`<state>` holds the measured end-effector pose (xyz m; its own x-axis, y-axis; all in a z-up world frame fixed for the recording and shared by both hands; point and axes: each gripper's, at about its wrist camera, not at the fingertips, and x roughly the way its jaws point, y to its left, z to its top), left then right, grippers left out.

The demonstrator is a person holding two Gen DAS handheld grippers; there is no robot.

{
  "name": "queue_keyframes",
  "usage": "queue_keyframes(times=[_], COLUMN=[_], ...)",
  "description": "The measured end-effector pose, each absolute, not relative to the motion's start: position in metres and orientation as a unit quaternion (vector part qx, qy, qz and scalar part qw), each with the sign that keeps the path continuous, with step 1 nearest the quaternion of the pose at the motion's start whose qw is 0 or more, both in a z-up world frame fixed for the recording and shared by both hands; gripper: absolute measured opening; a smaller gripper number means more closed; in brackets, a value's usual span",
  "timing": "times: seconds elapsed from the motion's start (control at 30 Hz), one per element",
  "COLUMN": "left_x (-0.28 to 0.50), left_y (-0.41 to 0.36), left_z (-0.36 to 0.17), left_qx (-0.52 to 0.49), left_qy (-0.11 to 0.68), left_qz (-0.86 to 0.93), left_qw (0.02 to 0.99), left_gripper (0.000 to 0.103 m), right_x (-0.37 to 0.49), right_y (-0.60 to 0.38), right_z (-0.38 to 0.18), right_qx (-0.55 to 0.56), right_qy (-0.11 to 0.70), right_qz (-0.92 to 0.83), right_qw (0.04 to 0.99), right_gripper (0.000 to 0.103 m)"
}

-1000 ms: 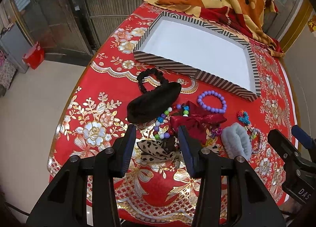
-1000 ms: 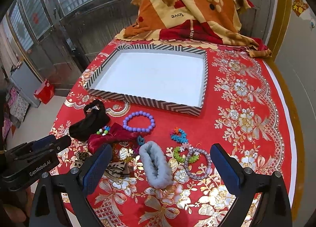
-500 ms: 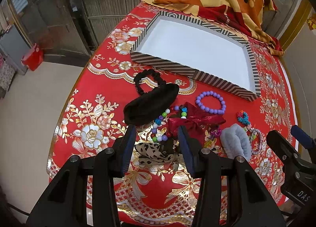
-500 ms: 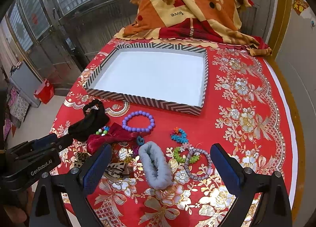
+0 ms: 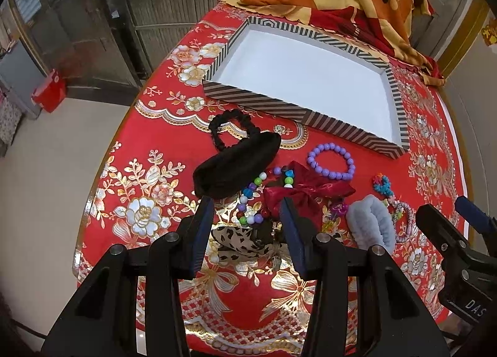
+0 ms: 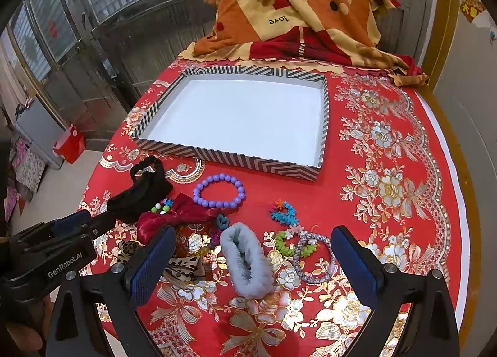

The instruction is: Organize jewelry

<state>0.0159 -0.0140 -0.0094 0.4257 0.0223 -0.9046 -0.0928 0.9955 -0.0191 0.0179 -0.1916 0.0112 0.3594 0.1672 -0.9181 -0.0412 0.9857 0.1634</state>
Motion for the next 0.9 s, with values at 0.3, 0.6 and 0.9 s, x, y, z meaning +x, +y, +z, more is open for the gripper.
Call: queue_keyframes(times=[0.3,0.6,0.9], left_x=[0.0172,0.0173,0.0171], left_y=[-0.0143,-0.0135,-0.0141], left_z=[-0.0097,-0.0095,-0.0089], left_qx=[-0.022,-0.028,-0.044], left_qy=[0.541,0.546,0.56], left_qz=[0.04,0.037,0.027], left_qw=[0.84,0.836,0.827], left_gripper=[0.043,0.043,0.043], right_x=[0.0167,0.0149,0.0114], right_y=[-0.1882,-0.1863,-0.185], right_z=[0.0121,0.013,0.0138], right_qx=[0.053,0.053,0.05], right_qy=[0.564,0.566,0.567], right_qz=[0.065,0.065,0.065], right_qw=[0.822,0.82,0.82], right_gripper=[0.099,0.099,0.099])
